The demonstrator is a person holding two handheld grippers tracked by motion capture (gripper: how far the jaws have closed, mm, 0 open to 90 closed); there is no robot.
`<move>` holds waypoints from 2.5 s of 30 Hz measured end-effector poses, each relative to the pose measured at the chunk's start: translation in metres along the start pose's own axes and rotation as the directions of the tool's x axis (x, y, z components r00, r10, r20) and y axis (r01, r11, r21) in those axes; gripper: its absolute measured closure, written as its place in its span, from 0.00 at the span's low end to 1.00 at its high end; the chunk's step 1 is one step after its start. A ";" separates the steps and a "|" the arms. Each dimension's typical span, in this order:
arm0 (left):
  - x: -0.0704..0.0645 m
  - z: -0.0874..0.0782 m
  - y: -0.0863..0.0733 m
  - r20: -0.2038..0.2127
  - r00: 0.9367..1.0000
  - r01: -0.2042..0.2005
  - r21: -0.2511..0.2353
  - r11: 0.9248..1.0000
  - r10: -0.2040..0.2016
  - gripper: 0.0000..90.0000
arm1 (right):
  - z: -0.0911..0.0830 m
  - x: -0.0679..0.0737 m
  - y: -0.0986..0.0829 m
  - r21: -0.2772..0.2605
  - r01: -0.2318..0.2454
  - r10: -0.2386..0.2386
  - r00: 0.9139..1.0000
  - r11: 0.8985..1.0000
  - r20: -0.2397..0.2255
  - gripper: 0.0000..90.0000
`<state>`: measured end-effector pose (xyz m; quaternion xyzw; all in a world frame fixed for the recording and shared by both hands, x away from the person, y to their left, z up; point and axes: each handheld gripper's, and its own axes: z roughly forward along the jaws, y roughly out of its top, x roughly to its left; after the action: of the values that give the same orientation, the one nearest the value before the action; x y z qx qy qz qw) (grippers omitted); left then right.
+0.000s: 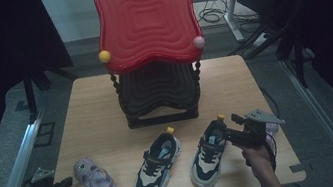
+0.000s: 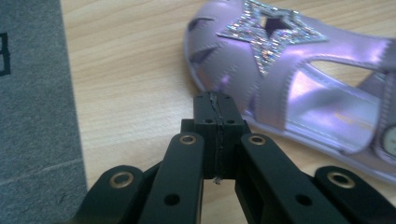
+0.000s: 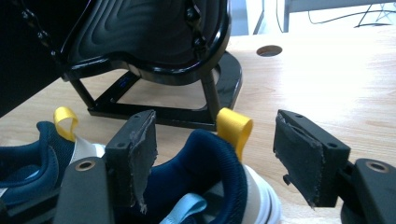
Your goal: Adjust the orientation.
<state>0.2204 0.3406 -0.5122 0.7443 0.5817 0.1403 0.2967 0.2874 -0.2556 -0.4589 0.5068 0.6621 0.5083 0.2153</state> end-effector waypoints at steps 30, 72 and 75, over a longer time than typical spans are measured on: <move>0.000 0.027 0.046 0.034 0.998 -0.060 0.056 0.997 0.059 1.00 | -0.002 -0.003 -0.001 0.000 -0.034 0.034 0.999 0.999 -0.011 0.34; -0.064 0.003 0.102 0.064 0.982 -0.155 -0.247 0.956 0.176 0.38 | 0.020 0.032 0.005 0.027 0.194 -0.188 0.971 0.981 -0.146 0.33; -0.057 -0.002 0.099 0.077 0.985 -0.131 -0.260 0.957 0.156 0.38 | 0.025 0.040 0.005 0.040 0.194 -0.187 0.972 0.980 -0.144 0.32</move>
<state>0.2804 0.2723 -0.4436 0.7465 0.4883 0.1986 0.4061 0.2943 -0.2086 -0.4552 0.4099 0.7344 0.5015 0.2028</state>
